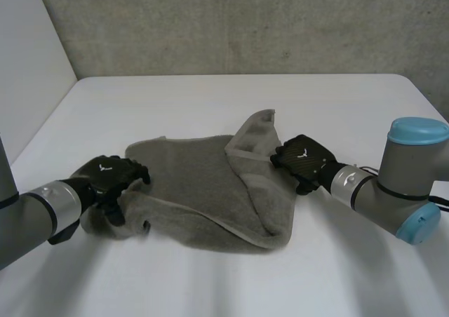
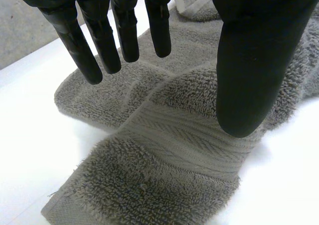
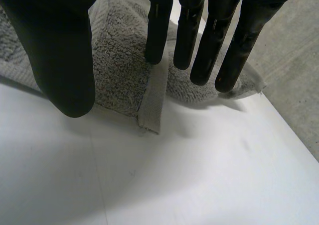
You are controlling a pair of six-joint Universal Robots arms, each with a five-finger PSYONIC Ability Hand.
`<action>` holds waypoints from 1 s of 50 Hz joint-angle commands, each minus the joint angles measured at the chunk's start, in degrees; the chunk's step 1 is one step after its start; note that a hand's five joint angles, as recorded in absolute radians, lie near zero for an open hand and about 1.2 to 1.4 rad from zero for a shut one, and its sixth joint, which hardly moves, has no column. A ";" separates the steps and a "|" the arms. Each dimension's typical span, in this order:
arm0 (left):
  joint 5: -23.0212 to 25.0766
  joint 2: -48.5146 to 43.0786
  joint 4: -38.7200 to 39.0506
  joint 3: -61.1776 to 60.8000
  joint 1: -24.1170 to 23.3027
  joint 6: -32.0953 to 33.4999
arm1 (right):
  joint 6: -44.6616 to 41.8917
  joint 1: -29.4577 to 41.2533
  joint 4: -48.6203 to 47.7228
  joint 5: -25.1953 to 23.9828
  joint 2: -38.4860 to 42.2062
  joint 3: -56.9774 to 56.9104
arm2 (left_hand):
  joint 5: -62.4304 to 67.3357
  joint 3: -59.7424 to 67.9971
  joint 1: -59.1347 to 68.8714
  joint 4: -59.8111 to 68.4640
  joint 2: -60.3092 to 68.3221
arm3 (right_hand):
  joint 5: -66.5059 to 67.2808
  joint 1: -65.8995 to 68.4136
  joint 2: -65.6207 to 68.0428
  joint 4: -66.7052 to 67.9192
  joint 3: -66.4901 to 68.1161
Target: Fold the towel.
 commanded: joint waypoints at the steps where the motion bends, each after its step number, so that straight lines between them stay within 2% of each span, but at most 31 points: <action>1: 0.03 1.18 -0.09 -0.38 0.01 0.00 | -0.17 0.17 -0.12 0.25 2.41 -1.79 | 3.34 3.41 3.46 3.33 3.40 | 7.28 11.46 6.70 6.20 6.14; 7: 0.03 1.62 0.00 -0.47 0.01 -0.09 | -0.17 0.35 -0.12 0.25 3.47 -2.85 | 3.01 3.08 3.12 3.00 3.06 | 12.66 16.84 12.09 11.58 11.52; 12: 0.03 1.62 0.00 -0.47 0.01 -0.09 | -0.17 0.43 -0.12 0.34 4.35 -3.47 | 2.84 2.91 2.95 2.83 2.89 | 24.10 28.28 23.52 23.02 22.96; 14: 0.03 1.62 0.00 -0.56 0.01 -0.09 | -0.17 0.70 -0.12 0.43 4.61 -3.90 | 2.84 2.91 2.95 2.83 2.89 | 35.80 39.98 35.22 34.72 34.66; 15: 0.03 1.62 0.00 -0.56 0.01 -0.09 | -0.17 0.70 -0.12 0.43 4.61 -3.91 | 2.84 2.91 2.95 2.83 2.89 | 35.88 40.05 35.30 34.79 34.73; 16: 0.03 1.62 0.00 -0.56 0.01 -0.09 | -0.08 0.70 -0.21 0.43 4.53 -4.17 | 2.84 2.91 2.95 2.83 2.89 | 46.04 50.21 45.46 44.95 44.89; 33: -0.15 3.38 -0.35 -0.65 -0.69 -0.26 | 3.35 0.70 -0.03 0.60 1.71 -5.58 | 2.67 2.74 2.78 2.66 2.72 | 46.42 50.59 45.84 45.33 45.27; 41: -0.15 4.08 -0.70 -0.91 -0.16 -0.26 | 9.06 -0.18 0.50 1.48 -1.01 -5.31 | 2.84 2.91 2.95 2.83 2.89 | 46.42 50.59 45.84 45.33 45.27; 45: 0.20 4.00 -0.44 -2.31 0.45 -0.09 | 10.29 -2.10 3.91 3.33 -4.08 -3.91 | 3.17 3.24 3.28 3.16 3.22 | 46.42 50.59 45.84 45.33 45.27; 50: 0.21 3.30 -0.26 -2.49 0.98 -0.09 | 9.85 -4.66 8.76 3.24 -7.87 -2.06 | 5.52 5.59 5.63 5.50 5.57 | 46.42 50.59 45.84 45.33 45.27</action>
